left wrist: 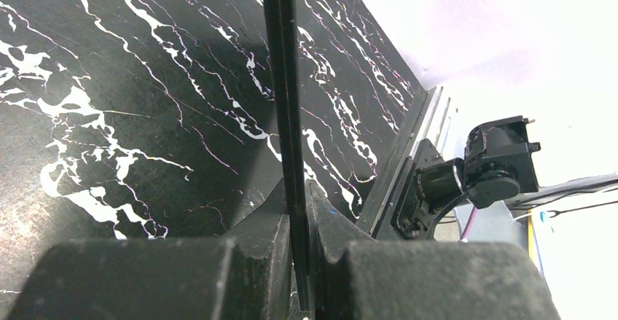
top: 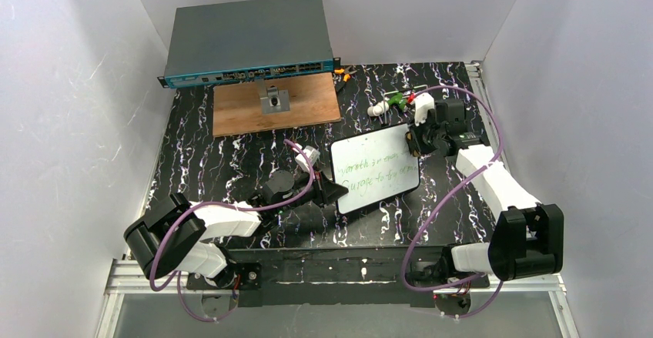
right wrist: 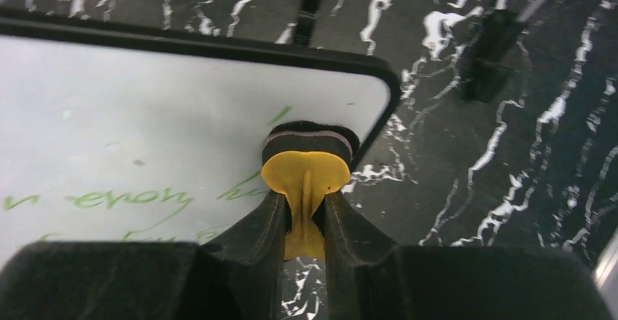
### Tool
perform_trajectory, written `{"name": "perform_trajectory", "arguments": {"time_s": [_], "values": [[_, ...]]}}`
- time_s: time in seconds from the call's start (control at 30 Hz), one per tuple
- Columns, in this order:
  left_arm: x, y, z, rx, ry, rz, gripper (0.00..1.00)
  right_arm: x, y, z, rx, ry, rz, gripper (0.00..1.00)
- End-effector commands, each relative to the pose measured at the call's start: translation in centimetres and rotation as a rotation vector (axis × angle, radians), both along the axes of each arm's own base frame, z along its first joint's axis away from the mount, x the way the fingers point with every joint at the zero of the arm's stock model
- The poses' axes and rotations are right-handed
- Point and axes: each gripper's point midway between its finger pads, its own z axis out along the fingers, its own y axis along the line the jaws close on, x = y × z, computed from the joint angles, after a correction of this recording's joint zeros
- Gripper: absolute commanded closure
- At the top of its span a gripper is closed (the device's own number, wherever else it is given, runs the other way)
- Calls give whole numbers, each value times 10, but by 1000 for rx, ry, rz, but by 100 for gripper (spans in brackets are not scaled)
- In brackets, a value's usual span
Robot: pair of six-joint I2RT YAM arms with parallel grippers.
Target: Erase the whiteboard
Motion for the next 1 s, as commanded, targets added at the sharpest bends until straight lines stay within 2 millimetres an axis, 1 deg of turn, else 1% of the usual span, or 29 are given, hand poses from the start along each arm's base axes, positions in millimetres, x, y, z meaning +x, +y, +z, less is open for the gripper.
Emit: {"name": "perform_trajectory", "arguments": {"time_s": [0.0,0.07,0.1,0.17,0.23,0.3,0.33,0.4,0.47,0.53,0.6,0.7,0.77,0.83,0.9,0.93,0.97], "values": [[-14,-14,22,-34,-81,-119,100,33,-18,22,-40,-127,-125,99],[-14,-14,21,-33,-80,-119,100,29,-12,21,-32,-112,-78,99],[-14,-15,21,-34,-78,-121,100,24,-5,19,-19,-92,-17,99],[-13,-15,21,-36,-78,-121,100,0,21,16,51,-16,165,99],[-14,-15,21,-34,-76,-123,100,-25,44,18,138,38,315,99],[-14,-15,21,-35,-77,-123,100,-30,52,24,168,28,359,99],[-14,-15,21,-35,-78,-124,100,-28,53,28,177,19,351,99],[-14,-15,21,-35,-78,-125,100,-11,45,31,151,-11,255,99],[-15,-16,21,-34,-76,-129,100,14,24,30,91,-46,96,99],[-15,-16,21,-32,-76,-131,100,32,2,27,39,-55,-35,99],[-15,-16,22,-32,-78,-131,100,40,-10,25,20,-50,-98,99],[-15,-16,22,-28,-79,-132,100,42,-19,22,3,-59,-136,99],[-15,-16,20,-29,-75,-135,100,41,-19,21,3,-56,-134,99],[-15,-18,20,-30,-73,-139,100,36,-11,20,23,-38,-86,99],[-15,-18,20,-29,-72,-140,100,23,6,17,63,4,42,99],[-15,-18,21,-31,-73,-139,100,11,16,16,96,39,112,99],[-15,-18,20,-29,-74,-140,100,3,26,18,133,55,175,99]]}}
